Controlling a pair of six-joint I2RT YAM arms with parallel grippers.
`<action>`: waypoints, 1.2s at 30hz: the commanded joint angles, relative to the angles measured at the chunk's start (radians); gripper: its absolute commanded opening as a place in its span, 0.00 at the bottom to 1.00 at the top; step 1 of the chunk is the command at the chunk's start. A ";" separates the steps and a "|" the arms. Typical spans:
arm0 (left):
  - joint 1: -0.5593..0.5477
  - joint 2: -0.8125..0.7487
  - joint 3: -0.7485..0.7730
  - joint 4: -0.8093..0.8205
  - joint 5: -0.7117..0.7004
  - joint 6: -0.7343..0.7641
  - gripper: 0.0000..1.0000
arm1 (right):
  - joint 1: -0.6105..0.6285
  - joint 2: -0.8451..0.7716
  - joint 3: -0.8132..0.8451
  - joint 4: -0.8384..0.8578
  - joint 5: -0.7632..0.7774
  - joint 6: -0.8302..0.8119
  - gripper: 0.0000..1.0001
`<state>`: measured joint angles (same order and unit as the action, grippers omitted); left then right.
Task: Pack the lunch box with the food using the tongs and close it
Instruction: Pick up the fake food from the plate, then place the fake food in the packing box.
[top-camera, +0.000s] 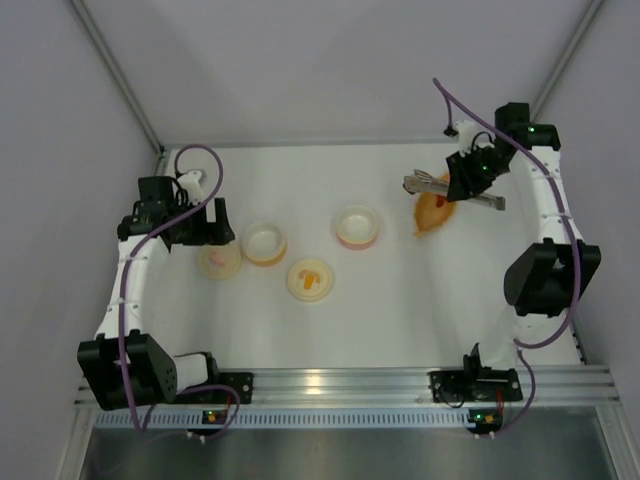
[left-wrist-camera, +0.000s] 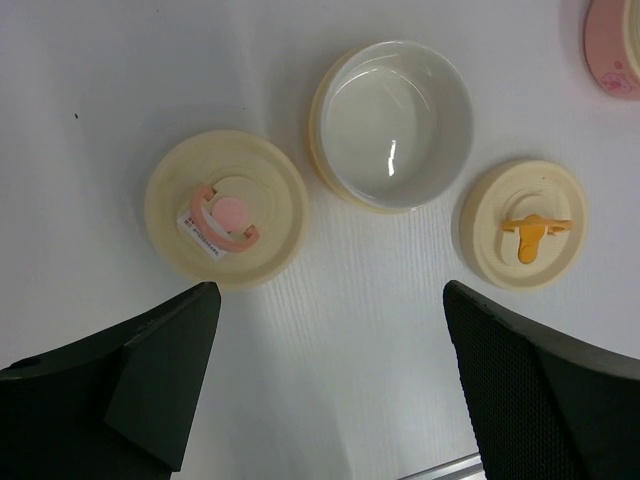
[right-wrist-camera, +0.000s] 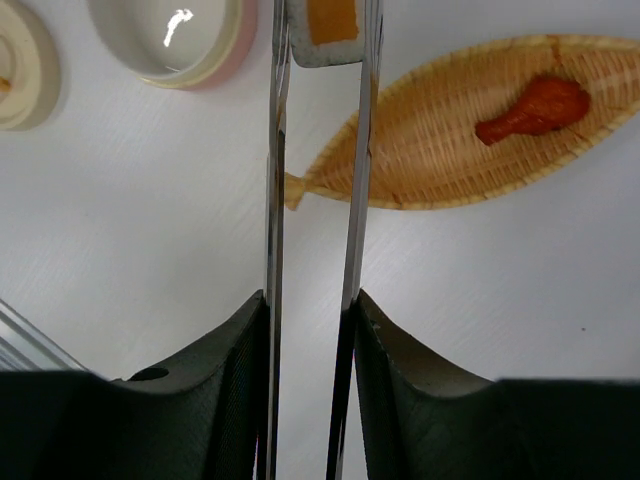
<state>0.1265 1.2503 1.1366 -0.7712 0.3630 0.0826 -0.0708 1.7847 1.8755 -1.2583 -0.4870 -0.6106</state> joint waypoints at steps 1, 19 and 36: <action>0.016 0.026 0.054 -0.014 0.031 -0.026 0.98 | 0.170 -0.100 0.008 0.040 -0.024 0.078 0.16; 0.193 0.132 0.095 -0.034 0.180 -0.053 0.98 | 0.791 0.120 0.215 0.290 0.119 0.308 0.16; 0.220 0.112 0.038 0.013 0.172 -0.067 0.98 | 0.890 0.373 0.327 0.362 0.160 0.338 0.17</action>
<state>0.3428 1.3834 1.1889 -0.8040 0.5095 0.0242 0.8032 2.1498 2.1357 -0.9684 -0.3206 -0.2840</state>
